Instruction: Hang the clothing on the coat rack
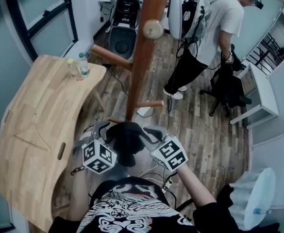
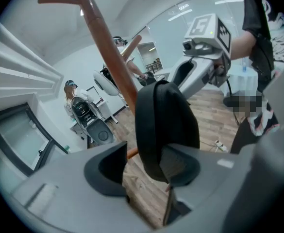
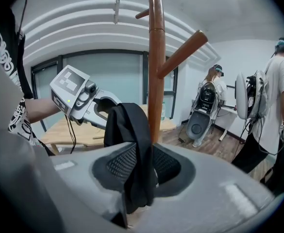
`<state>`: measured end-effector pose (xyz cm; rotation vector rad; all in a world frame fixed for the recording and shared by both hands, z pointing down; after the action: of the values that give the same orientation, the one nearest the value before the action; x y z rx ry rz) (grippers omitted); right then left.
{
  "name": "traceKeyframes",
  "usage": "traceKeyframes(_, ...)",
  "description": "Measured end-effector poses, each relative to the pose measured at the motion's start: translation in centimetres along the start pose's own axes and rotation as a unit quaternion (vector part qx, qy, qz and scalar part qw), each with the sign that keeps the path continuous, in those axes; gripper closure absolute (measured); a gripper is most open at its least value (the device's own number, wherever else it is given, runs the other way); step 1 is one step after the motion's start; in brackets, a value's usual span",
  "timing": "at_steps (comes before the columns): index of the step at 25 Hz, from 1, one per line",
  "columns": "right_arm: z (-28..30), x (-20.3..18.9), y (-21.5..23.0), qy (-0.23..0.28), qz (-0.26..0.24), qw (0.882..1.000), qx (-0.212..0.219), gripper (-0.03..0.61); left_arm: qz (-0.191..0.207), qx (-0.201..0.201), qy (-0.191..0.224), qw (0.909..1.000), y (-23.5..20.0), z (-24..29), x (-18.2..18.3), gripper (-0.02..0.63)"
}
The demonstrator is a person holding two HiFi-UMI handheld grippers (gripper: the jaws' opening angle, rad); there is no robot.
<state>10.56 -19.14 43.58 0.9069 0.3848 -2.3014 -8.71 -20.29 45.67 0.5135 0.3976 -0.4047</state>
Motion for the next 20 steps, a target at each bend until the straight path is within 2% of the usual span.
traceKeyframes(4, -0.8, -0.2, -0.4, 0.003, -0.009, 1.0, -0.006, 0.482, 0.01, -0.009, -0.007, 0.9999, 1.2, -0.3, 0.2, 0.456)
traceKeyframes(13, -1.4, -0.2, -0.9, 0.009, -0.012, 1.0, -0.006, 0.482, -0.021, -0.032, 0.012, 0.9992, 2.0, -0.8, -0.4, 0.456)
traceKeyframes(20, -1.9, -0.3, -1.0, 0.028, -0.003, 1.0, -0.01, 0.482, -0.048, -0.04, 0.058, 0.9963, 1.7, -2.2, -0.6, 0.456)
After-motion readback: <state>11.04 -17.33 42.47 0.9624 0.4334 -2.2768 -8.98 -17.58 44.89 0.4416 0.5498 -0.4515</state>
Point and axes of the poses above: the fingertips, and each gripper's own axes: z forward along the fingers, y to its right, x out of its top, the point moved 9 cm from there along -z, backward along the fingers, and after that the axes turned 14 degrees about -y, right-handed, at the moved point
